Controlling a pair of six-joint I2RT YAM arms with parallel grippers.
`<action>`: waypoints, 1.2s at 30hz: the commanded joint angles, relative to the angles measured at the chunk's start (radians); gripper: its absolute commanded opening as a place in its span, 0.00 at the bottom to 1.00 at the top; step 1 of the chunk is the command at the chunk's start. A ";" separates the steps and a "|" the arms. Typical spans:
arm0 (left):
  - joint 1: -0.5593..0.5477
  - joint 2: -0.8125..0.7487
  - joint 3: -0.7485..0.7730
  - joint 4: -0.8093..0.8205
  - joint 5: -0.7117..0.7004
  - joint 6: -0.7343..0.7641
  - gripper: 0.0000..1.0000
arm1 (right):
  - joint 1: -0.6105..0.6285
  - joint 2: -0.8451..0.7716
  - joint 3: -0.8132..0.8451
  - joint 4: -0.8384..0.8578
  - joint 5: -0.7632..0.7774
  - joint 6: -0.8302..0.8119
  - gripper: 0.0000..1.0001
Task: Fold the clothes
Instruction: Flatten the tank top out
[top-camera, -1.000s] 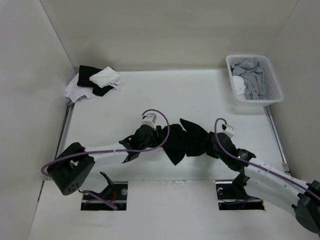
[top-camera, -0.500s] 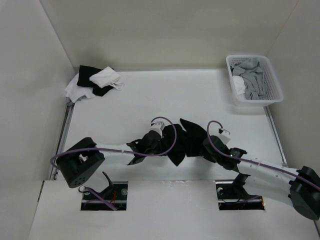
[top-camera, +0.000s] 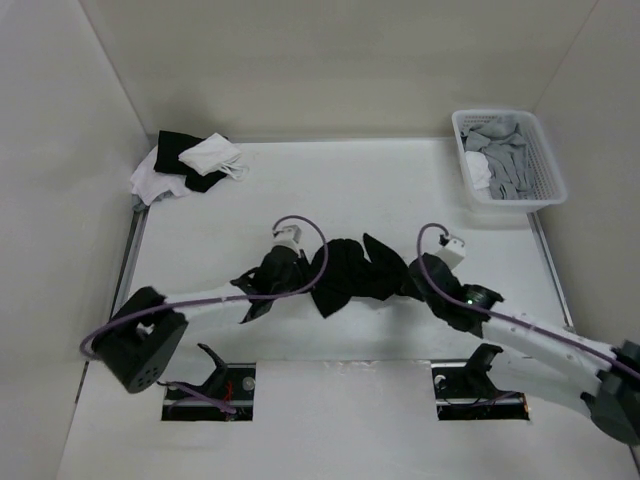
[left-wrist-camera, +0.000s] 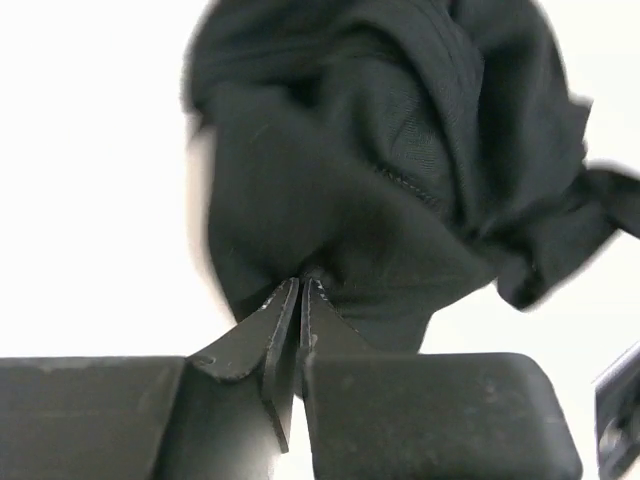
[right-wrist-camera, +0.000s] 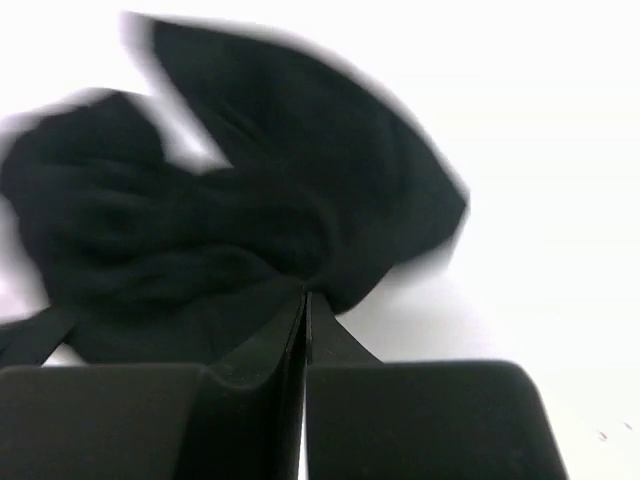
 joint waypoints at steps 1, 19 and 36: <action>0.154 -0.212 -0.043 -0.078 -0.061 0.025 0.01 | -0.003 -0.243 0.151 0.010 0.102 -0.175 0.02; 0.216 -0.305 -0.136 -0.115 -0.126 0.029 0.60 | -0.290 -0.175 0.081 0.228 -0.224 -0.227 0.03; 0.194 -0.306 0.048 -0.050 -0.066 0.025 0.00 | -0.275 -0.153 0.295 0.248 -0.226 -0.354 0.02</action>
